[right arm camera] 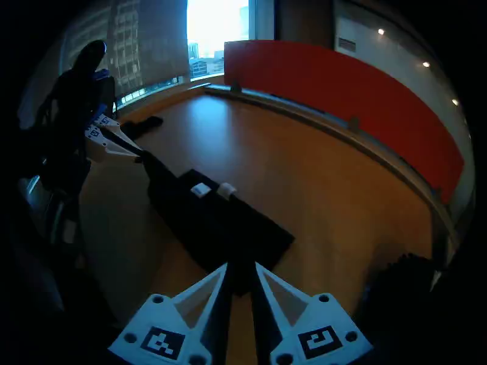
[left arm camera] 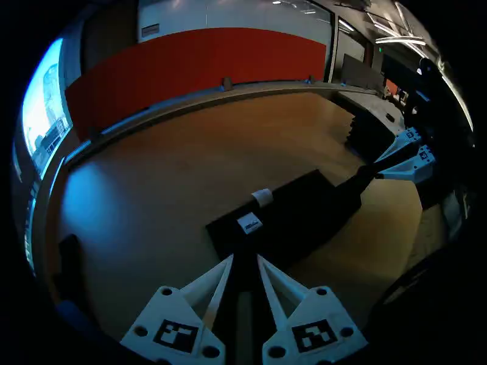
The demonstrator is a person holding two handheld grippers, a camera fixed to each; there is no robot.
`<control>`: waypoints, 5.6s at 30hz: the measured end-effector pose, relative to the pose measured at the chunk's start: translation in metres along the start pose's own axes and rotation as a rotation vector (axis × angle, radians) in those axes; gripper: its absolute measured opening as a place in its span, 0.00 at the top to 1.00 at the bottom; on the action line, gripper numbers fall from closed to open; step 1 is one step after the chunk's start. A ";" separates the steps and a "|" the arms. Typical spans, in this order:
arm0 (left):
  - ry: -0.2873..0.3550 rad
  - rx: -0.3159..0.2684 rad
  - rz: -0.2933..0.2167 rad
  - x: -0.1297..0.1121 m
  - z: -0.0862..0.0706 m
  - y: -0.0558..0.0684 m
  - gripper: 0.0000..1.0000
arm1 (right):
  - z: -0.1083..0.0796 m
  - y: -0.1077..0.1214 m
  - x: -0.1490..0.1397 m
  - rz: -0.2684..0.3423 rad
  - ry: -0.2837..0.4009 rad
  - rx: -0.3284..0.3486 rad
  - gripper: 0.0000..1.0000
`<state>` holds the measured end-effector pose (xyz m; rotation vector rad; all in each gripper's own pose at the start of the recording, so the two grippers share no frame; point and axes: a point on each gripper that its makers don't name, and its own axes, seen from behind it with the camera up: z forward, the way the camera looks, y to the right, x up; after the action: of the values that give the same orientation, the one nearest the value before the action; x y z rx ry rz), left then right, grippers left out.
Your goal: Fold towel
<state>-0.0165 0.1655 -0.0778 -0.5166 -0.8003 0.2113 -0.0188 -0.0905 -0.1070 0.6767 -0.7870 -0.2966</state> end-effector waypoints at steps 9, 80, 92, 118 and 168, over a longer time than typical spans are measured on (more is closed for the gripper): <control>-0.029 0.001 -0.003 -0.005 0.027 -0.007 0.89 | 0.023 0.015 -0.004 0.006 -0.028 -0.006 0.82; -0.073 0.168 -0.054 -0.027 0.070 -0.065 0.14 | 0.079 0.057 -0.015 0.060 -0.048 -0.132 0.13; -0.085 0.182 -0.109 -0.070 0.031 -0.042 0.14 | 0.058 0.022 -0.050 0.065 -0.067 -0.100 0.13; -0.073 0.222 -0.207 -0.106 -0.016 -0.042 0.13 | 0.057 -0.004 -0.089 0.031 -0.121 0.004 0.63; -0.016 0.231 -0.217 -0.075 -0.031 -0.053 0.13 | -0.019 0.043 0.008 -0.123 -0.003 -0.101 0.95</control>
<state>-0.0458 0.0812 -0.1153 -0.2084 -0.8291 0.1048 0.0004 -0.0538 -0.0841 0.6303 -0.7293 -0.4465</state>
